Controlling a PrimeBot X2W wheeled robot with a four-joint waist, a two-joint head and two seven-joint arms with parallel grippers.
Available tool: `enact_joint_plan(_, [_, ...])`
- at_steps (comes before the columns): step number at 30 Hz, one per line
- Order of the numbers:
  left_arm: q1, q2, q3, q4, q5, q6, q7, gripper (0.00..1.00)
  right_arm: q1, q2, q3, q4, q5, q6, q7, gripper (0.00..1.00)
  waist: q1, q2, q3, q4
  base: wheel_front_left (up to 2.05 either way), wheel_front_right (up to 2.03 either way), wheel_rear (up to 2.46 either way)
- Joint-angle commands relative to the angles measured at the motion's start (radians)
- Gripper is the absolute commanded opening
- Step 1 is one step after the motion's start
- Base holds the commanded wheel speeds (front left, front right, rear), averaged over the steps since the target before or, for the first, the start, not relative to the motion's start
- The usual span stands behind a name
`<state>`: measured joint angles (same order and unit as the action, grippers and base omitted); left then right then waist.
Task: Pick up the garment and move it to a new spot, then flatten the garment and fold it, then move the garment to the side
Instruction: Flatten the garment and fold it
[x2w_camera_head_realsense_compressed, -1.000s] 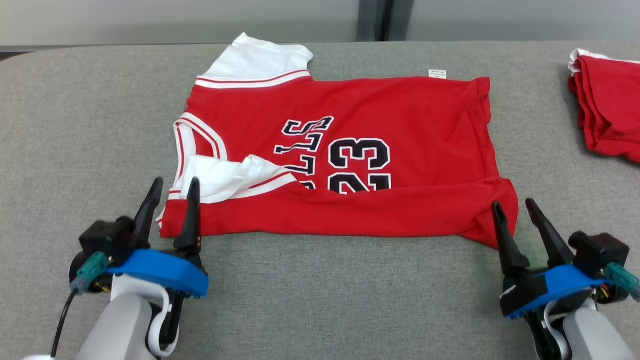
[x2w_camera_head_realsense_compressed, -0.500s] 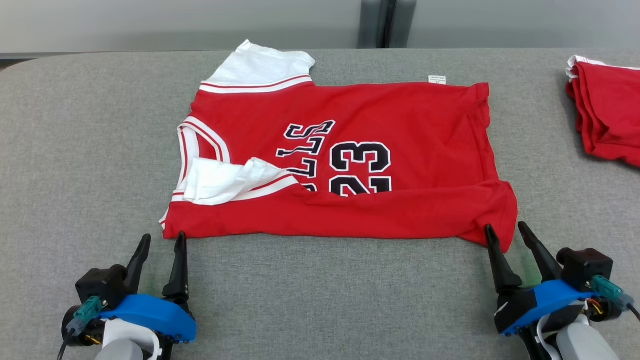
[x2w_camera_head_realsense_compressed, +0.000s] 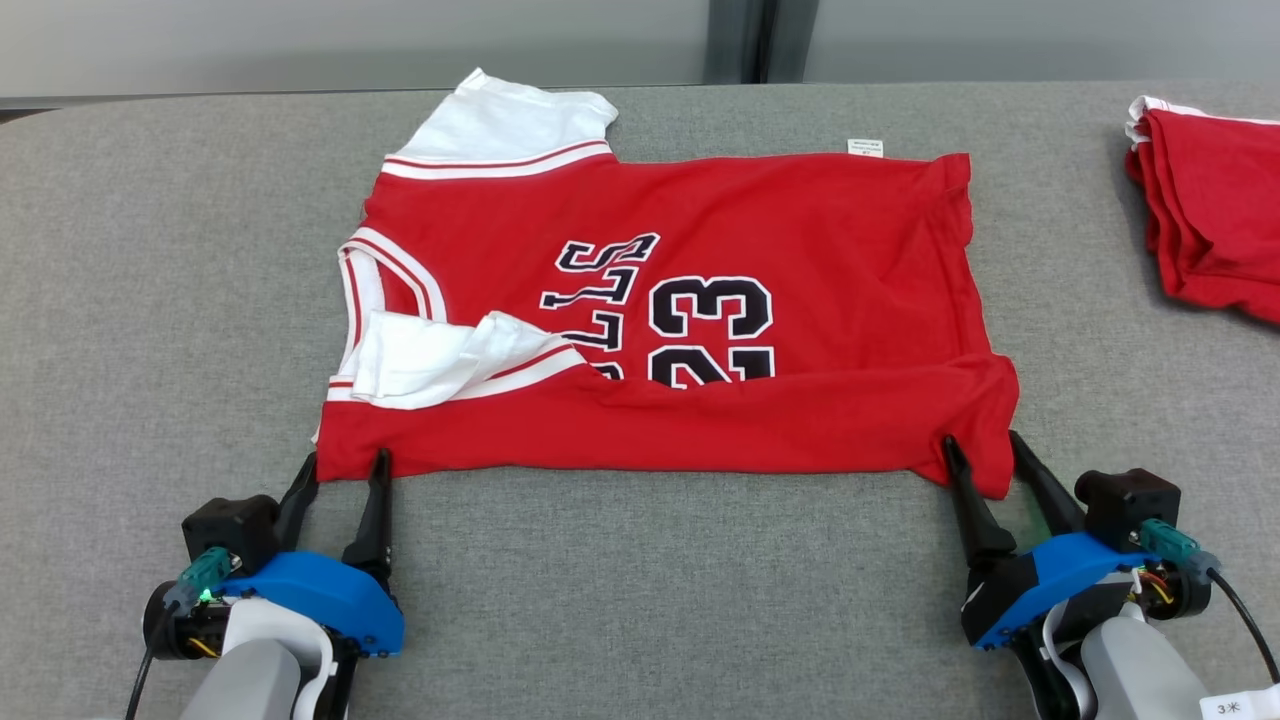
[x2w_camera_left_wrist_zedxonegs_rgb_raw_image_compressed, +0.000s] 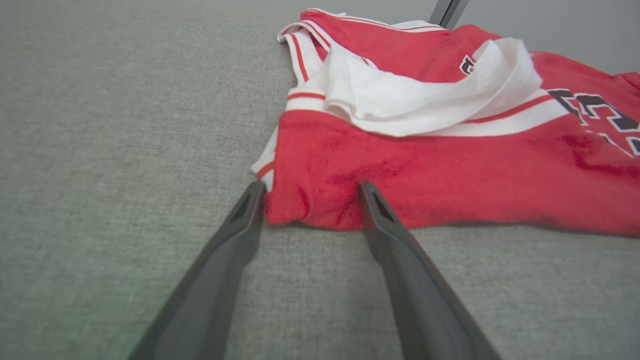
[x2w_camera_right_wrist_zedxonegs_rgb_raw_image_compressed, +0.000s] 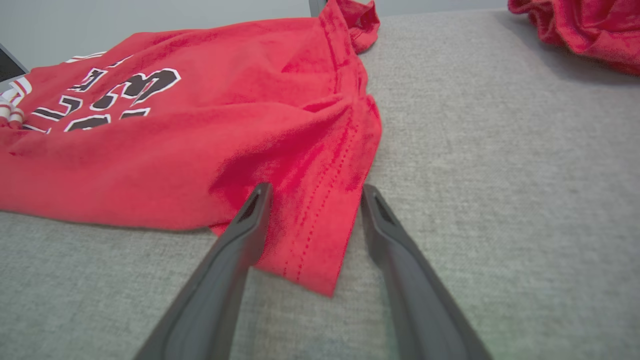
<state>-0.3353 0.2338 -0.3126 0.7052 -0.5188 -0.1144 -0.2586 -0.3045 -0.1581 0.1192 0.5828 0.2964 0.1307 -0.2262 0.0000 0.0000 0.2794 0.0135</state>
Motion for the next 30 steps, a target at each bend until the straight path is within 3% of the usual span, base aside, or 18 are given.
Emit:
enact_joint_plan(1, [-0.019,0.000,-0.006,0.022,-0.005,-0.006,-0.001,0.41,-0.012,0.005,0.002,0.009,0.008,0.000,-0.005,0.10,0.0000,0.0000,0.000,-0.001,0.00,0.00,0.00])
enact_joint_plan(2, [-0.024,0.000,-0.009,0.034,-0.008,-0.008,0.000,0.22,-0.017,0.004,0.004,0.013,0.011,0.000,-0.006,0.00,0.0000,0.0000,-0.001,-0.002,0.00,0.00,0.00])
enact_joint_plan(3, [-0.024,0.000,-0.009,0.034,-0.008,-0.008,0.000,0.22,-0.017,0.004,0.004,0.013,0.011,0.000,-0.006,0.00,0.0000,0.0000,-0.001,-0.002,0.00,0.00,0.00])
enact_joint_plan(4, [-0.027,0.000,-0.010,0.044,-0.009,-0.009,-0.001,0.00,-0.020,0.004,0.006,0.018,0.014,0.000,-0.009,0.00,0.0000,0.0000,-0.002,-0.002,0.00,0.00,0.00])
enact_joint_plan(10, [-0.031,-0.005,-0.009,0.064,-0.024,-0.013,-0.006,0.00,-0.018,0.006,0.008,0.026,0.025,0.000,-0.025,0.00,0.0000,0.0000,-0.028,0.006,0.00,0.00,0.00])
enact_joint_plan(17, [0.053,-0.012,0.010,-0.016,-0.017,-0.016,-0.007,0.00,0.053,-0.012,0.010,-0.003,0.040,0.000,-0.033,0.00,0.0000,0.0000,-0.101,0.020,0.00,0.00,0.00])
enact_joint_plan(30, [0.347,-0.015,0.034,-0.241,-0.013,0.037,-0.007,0.00,0.362,-0.012,-0.056,-0.248,0.029,0.000,0.040,0.00,0.0000,0.0000,-0.196,0.046,0.00,0.00,0.00])
